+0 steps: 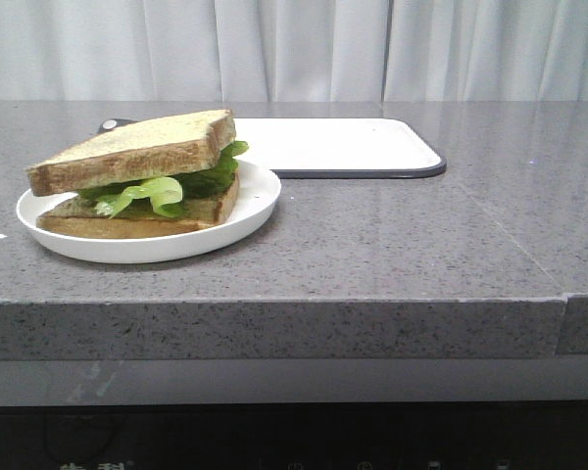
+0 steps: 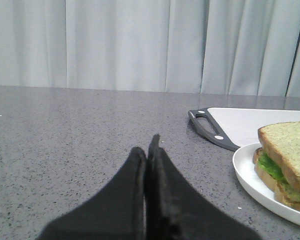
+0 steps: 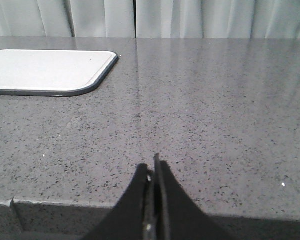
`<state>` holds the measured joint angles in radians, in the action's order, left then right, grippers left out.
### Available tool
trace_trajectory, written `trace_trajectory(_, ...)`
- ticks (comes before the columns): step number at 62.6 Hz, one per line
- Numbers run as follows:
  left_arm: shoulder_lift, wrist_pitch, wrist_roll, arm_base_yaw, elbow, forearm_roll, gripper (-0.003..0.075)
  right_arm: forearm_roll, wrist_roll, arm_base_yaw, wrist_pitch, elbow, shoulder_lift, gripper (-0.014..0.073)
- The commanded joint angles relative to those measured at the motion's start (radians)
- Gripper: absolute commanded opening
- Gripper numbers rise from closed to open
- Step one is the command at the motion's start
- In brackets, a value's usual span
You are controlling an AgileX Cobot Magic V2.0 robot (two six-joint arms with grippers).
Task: Left arm grabs bread, right arm adds lettuce
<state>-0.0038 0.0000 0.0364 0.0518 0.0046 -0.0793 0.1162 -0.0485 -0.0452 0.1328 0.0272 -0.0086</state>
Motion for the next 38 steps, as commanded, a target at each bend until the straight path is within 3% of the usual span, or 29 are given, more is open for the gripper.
trace_trajectory(1, -0.018, -0.077, -0.005, 0.007, 0.005, -0.008, -0.0020, 0.005, -0.009, 0.006, -0.090, -0.003, -0.022, -0.0118)
trace_trajectory(38, -0.018, -0.077, -0.005, 0.007, 0.005, -0.008, -0.0020, 0.005, -0.009, 0.049, -0.085, -0.003, -0.022, -0.0118)
